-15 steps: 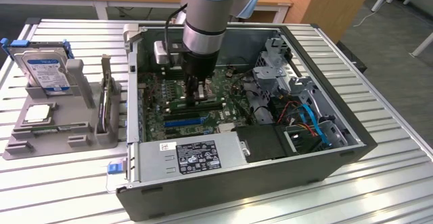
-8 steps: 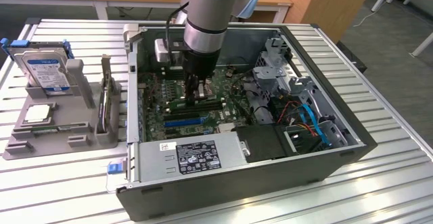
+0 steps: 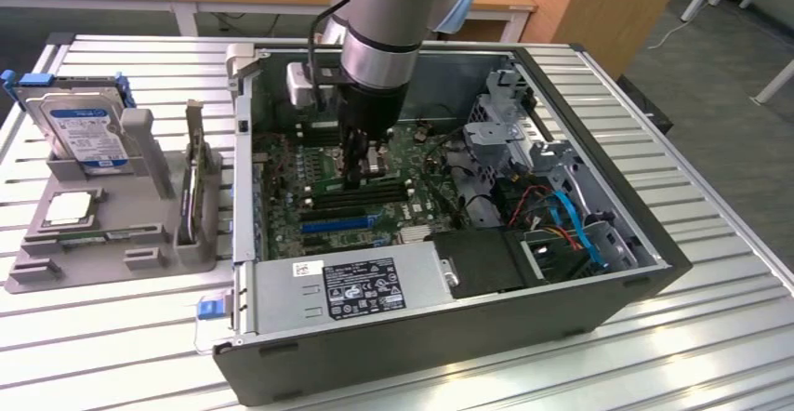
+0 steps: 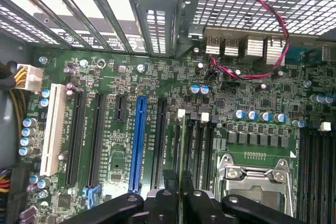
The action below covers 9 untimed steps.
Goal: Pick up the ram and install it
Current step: 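Insert the ram into the slot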
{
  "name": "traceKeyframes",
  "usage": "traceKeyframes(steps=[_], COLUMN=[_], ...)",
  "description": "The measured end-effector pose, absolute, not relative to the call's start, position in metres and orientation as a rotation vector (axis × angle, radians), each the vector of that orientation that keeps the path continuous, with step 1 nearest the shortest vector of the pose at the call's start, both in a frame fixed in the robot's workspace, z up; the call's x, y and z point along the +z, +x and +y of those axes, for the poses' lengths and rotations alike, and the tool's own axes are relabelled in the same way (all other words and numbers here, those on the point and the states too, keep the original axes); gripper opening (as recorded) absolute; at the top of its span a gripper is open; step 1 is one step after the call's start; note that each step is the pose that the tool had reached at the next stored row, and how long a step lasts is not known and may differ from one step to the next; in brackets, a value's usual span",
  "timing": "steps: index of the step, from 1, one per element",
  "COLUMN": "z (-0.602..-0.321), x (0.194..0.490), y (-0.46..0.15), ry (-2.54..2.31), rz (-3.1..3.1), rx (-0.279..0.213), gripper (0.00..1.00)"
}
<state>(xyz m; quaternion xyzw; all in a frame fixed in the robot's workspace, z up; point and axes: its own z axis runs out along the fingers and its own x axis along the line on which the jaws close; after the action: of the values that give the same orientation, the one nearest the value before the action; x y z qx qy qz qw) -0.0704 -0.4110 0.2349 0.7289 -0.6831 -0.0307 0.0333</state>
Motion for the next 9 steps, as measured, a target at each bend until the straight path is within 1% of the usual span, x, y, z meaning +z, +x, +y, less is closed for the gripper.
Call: traceKeyframes(steps=[3,7,9], z=[-0.4111,-0.4111,-0.4111], x=[0.235,0.235,0.2349], y=[-0.0683,-0.0652,-0.063], ry=[2.225,2.209,2.197], rz=[-2.085,-2.07,-2.058], rx=[-0.131,-0.163,-0.187], gripper=[0.14,0.14,0.14])
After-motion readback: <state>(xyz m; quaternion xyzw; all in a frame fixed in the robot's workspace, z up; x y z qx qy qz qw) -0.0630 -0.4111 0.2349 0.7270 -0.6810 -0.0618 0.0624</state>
